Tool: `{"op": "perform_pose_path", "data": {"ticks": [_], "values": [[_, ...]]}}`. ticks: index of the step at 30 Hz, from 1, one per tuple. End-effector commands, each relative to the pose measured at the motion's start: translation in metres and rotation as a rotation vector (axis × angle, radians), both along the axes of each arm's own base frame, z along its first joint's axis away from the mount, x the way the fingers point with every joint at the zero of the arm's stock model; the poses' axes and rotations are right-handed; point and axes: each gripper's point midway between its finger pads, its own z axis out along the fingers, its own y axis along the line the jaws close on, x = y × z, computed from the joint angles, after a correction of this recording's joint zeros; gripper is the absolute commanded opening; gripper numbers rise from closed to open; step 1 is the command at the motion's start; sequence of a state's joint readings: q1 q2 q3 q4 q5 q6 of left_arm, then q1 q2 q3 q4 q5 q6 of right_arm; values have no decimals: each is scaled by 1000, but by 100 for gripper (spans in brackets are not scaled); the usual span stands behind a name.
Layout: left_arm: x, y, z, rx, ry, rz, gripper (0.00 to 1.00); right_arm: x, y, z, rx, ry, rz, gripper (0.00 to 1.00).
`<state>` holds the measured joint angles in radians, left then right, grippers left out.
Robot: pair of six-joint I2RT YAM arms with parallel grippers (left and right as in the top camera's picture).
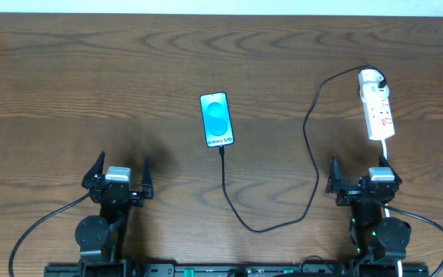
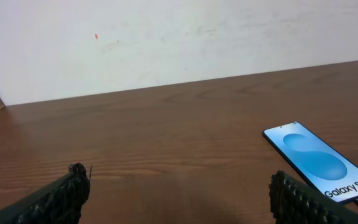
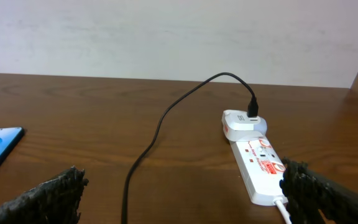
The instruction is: Plug charger to phone and switch on socket
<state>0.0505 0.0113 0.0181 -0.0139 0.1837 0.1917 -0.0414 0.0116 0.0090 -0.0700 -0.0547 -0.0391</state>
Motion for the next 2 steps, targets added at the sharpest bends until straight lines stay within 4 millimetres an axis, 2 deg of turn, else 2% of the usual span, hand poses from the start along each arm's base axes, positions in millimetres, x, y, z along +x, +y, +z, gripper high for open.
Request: {"op": "perform_pose_path", "data": {"ticks": [1, 2], "values": [[-1, -1, -16, 10, 51, -7, 93, 0, 2, -1, -7, -1, 8, 99], [-1, -1, -16, 10, 51, -7, 93, 0, 2, -1, -7, -1, 8, 99]]}}
